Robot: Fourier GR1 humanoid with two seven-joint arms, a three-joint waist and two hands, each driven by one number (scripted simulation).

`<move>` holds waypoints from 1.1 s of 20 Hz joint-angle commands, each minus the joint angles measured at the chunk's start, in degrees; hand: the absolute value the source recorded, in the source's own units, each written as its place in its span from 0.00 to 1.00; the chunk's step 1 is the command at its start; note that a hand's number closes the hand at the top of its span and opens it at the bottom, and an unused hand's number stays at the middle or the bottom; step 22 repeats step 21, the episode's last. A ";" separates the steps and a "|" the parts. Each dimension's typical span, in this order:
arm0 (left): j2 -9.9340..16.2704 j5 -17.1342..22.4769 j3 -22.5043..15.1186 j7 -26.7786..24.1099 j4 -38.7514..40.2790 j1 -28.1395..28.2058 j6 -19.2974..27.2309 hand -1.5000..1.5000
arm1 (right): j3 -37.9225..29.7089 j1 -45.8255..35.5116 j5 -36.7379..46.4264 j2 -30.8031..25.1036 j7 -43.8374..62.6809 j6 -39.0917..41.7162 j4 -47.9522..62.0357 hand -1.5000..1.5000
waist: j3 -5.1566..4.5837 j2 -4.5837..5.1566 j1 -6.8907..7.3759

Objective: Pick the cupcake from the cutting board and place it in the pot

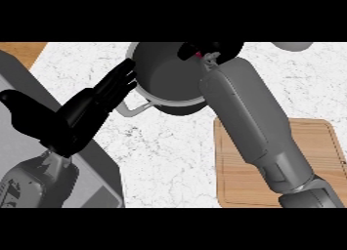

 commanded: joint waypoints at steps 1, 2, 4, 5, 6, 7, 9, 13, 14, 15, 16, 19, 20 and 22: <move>-2.60 0.76 -2.05 -0.94 5.36 7.76 0.41 0.50 | -3.48 -1.24 -4.04 0.22 1.86 -9.23 3.97 0.00 | -1.59 1.20 0.96; -2.76 1.02 -3.05 -0.63 4.08 8.00 -0.12 0.50 | -3.91 -0.36 -5.09 0.22 0.74 -12.08 4.32 0.00 | -1.55 1.36 1.96; -3.07 0.49 -2.48 -0.86 5.02 6.40 0.45 0.50 | -5.23 0.31 -8.45 0.22 -2.18 -17.68 3.16 0.00 | -1.45 1.76 2.06; -3.28 -0.24 -3.43 0.15 4.43 6.24 0.98 0.50 | -5.44 -0.63 -9.96 0.22 -2.68 -18.94 3.74 0.00 | -1.42 1.28 2.28; -3.74 0.01 -3.70 -0.59 4.91 6.45 0.51 0.50 | -5.91 -0.14 -10.71 0.22 -4.70 -20.87 3.82 0.00 | -1.44 1.75 2.33; -2.92 0.50 -2.16 -0.07 5.07 6.31 0.61 0.50 | -6.53 0.32 -10.52 0.22 -7.19 -22.07 4.99 0.00 | -1.46 1.86 1.93; -4.27 0.00 -3.27 -0.41 5.58 5.52 0.95 0.50 | -5.68 0.15 -13.58 0.23 -9.01 -25.50 5.59 0.00 | -1.45 1.64 2.14; -3.19 -0.69 -2.84 -0.36 5.43 6.78 0.65 0.50 | -6.57 -0.31 -14.64 0.23 -14.21 -31.09 7.67 0.00 | -1.51 1.44 2.02; -4.07 0.08 -2.54 -0.03 4.39 6.23 1.21 0.50 | -7.22 -1.17 -14.37 0.23 -14.26 -32.89 8.86 0.00 | -1.55 1.30 2.11; -3.54 0.52 -2.41 -0.10 5.37 6.68 0.23 0.50 | -6.90 -0.70 -13.71 0.23 -15.28 -34.40 9.75 0.00 | -1.60 1.45 1.68; -3.44 -0.27 -1.98 -1.20 5.21 8.31 0.79 0.50 | -7.16 -0.82 -12.90 0.23 -15.54 -35.65 10.55 0.00 | -1.65 1.00 1.10; -3.85 0.52 -1.48 1.01 4.93 6.79 1.19 0.50 | -6.99 -1.58 -13.22 0.22 -15.08 -39.63 13.88 0.00 | -1.58 0.29 -0.10; -3.51 -0.97 -1.80 -1.10 6.10 9.13 1.01 0.50 | -8.26 -1.08 -13.23 0.22 -16.34 -39.24 14.35 0.00 | -1.61 0.48 -0.94; -3.09 -0.34 -0.76 -1.40 5.19 9.15 0.55 0.50 | -7.62 -0.19 -13.52 0.22 -16.93 -40.73 15.55 0.00 | -1.60 0.21 -0.94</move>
